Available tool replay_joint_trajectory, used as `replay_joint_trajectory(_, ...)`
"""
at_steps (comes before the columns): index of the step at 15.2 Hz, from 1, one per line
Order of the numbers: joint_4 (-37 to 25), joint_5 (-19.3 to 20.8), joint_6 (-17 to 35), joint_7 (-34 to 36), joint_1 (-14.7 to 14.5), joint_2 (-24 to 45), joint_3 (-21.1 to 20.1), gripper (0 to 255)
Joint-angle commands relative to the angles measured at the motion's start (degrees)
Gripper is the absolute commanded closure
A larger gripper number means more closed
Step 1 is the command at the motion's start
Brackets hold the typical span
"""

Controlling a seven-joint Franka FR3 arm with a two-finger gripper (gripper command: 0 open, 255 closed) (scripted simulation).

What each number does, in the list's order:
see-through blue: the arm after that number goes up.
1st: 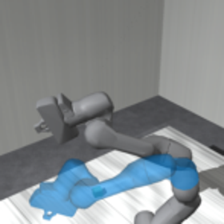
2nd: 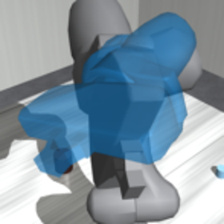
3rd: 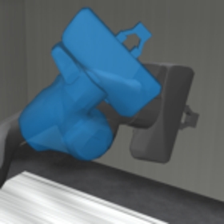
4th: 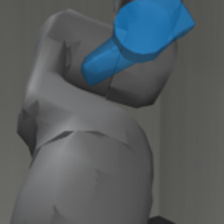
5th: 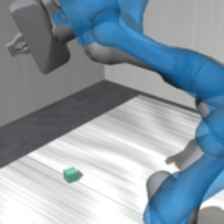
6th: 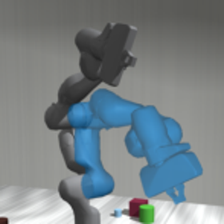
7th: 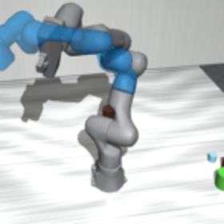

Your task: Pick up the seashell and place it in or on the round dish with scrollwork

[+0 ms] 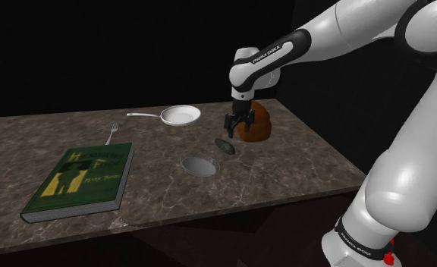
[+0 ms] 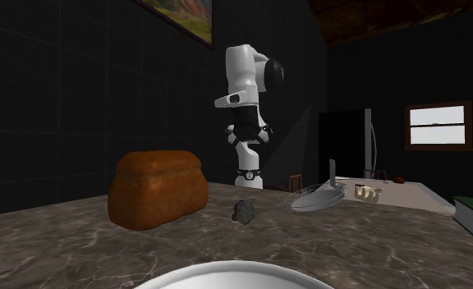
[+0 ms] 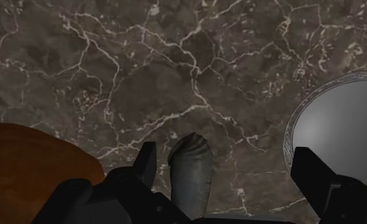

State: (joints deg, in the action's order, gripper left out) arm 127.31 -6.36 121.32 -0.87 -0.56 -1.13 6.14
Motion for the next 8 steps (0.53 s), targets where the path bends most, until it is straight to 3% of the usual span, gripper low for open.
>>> replay_joint_trajectory(1, -2.9, -0.5, 1.8, -0.8, 0.2, 4.5, 0.2, 0)
replay_joint_trajectory(8, -14.8, -2.5, 5.8, -2.7, 1.1, 19.8, 0.2, 0)
